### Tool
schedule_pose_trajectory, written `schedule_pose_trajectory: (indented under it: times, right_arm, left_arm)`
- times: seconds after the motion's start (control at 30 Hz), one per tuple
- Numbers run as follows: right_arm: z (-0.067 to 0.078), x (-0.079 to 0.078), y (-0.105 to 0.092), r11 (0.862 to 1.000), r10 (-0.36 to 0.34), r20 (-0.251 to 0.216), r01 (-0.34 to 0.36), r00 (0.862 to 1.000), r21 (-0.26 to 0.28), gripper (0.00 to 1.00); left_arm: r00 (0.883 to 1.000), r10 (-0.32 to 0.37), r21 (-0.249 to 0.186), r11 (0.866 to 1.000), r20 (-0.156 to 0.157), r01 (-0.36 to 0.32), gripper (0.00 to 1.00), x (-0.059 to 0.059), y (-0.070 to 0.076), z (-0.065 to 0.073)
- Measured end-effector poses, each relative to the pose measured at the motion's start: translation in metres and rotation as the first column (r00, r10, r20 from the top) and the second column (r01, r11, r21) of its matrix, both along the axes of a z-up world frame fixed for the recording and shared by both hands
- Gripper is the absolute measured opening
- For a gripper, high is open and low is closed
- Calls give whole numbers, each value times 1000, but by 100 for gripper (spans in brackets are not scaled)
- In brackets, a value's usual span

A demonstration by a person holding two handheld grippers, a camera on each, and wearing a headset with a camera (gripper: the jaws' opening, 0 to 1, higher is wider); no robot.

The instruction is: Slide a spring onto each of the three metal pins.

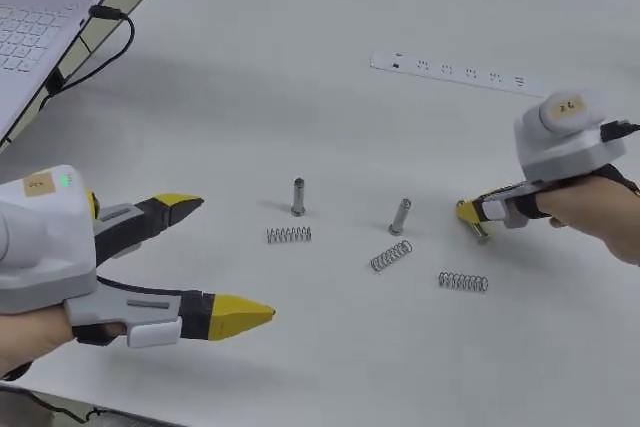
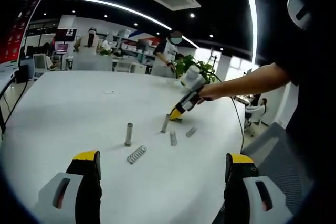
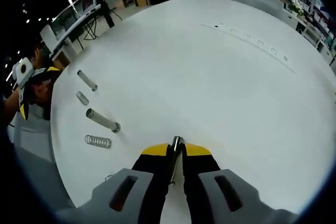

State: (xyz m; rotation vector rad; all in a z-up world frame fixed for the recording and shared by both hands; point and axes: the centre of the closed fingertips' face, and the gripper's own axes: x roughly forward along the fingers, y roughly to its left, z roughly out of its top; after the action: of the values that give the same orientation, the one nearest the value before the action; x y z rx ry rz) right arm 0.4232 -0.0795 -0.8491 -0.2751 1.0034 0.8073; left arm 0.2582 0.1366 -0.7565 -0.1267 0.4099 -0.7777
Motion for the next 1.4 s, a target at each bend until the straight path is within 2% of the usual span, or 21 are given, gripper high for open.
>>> schedule_pose_trajectory:
  times: [0.17,0.37,0.53,0.8,1.13,1.4]
  right_arm:
    - [0,-2,1,1000,-19,-23,20,1000,17,6]
    - [1,-4,-1,1000,-14,-8,14,1000,7,6]
    - [5,-5,-3,999,-37,-7,37,999,25,5]
    - [12,-8,-4,999,-24,25,23,999,42,5]
    - [22,-15,-8,992,-64,52,58,997,109,5]
    - [27,-16,-11,991,-69,81,59,994,119,5]
  left_arm:
    - [1000,-3,-3,1000,5,3,95,0,-1,0]
    - [1000,2,-1,1000,-6,-2,96,0,0,-1]
    - [1000,3,-11,1000,-2,-3,94,-1,1,0]
    - [1000,-3,-12,1000,-4,2,94,-1,-2,0]
    - [1000,-15,-16,1000,0,15,92,-1,-6,3]
    - [1000,-27,-13,1000,3,27,90,-3,-9,5]
